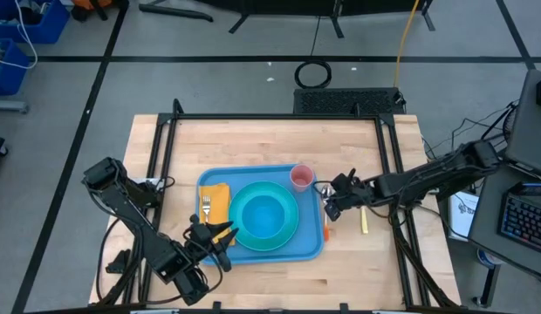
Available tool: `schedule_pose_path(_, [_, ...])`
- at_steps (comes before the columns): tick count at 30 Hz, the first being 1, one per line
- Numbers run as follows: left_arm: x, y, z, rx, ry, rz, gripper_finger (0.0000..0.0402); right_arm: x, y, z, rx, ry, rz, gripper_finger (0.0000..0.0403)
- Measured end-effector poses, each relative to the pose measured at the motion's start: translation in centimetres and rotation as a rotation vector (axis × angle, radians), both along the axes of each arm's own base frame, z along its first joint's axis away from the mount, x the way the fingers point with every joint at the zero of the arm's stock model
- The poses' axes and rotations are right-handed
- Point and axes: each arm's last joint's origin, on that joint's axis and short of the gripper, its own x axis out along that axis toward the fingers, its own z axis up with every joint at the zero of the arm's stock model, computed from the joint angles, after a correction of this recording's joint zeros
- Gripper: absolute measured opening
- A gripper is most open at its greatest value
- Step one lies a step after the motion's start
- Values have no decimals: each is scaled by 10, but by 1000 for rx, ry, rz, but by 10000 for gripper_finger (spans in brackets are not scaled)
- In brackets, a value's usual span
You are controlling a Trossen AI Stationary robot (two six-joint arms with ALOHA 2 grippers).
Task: Set up tray
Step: Put the orange spoon on the blue serving tray to the right of the orange fork
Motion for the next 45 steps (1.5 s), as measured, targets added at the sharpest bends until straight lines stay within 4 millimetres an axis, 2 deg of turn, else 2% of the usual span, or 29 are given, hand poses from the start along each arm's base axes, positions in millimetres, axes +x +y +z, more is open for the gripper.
schedule_pose_path(10, [0, 0, 0, 70, 23, -9, 124, 16, 11, -28, 68, 66, -6, 97])
schedule_pose_path(23, [6, 7, 0, 76, 37, 13, 124, 16, 11, -36, 58, 113, -12, 96])
schedule_pose_path(27, [6, 7, 0, 69, 46, 9, 124, 15, 11, -36, 70, 123, 3, 77])
schedule_pose_path(33, [6, 7, 0, 65, 50, 7, 124, 14, 11, -36, 57, 141, 22, 13])
schedule_pose_path(45, [6, 7, 0, 67, 51, 7, 124, 11, 20, -36, -2, 135, 80, 3])
